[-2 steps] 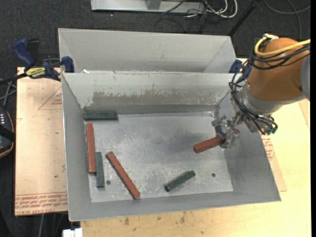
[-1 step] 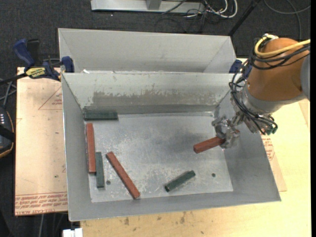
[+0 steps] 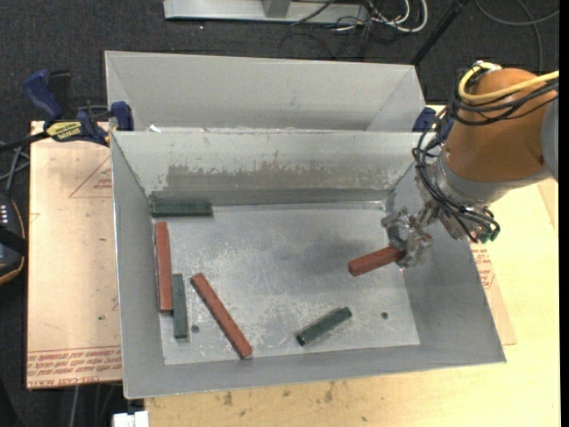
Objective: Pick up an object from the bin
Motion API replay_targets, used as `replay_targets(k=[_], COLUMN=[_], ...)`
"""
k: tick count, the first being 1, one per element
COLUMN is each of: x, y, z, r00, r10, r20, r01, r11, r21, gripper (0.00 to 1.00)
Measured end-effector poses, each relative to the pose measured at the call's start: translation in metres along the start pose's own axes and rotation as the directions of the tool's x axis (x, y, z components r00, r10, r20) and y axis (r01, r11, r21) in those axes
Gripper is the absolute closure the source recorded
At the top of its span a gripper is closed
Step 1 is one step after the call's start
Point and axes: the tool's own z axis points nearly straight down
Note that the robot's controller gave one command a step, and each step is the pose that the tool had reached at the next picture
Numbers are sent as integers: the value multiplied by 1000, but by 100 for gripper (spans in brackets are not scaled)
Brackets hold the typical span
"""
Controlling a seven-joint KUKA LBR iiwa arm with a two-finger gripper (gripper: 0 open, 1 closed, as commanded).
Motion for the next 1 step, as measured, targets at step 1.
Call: replay_targets(k=[1], x=[-29], y=[-3], z=[-42], r00=[1000], r10=[-14], r20=[0], r01=[14], r11=[1000], r21=[1], gripper=[100])
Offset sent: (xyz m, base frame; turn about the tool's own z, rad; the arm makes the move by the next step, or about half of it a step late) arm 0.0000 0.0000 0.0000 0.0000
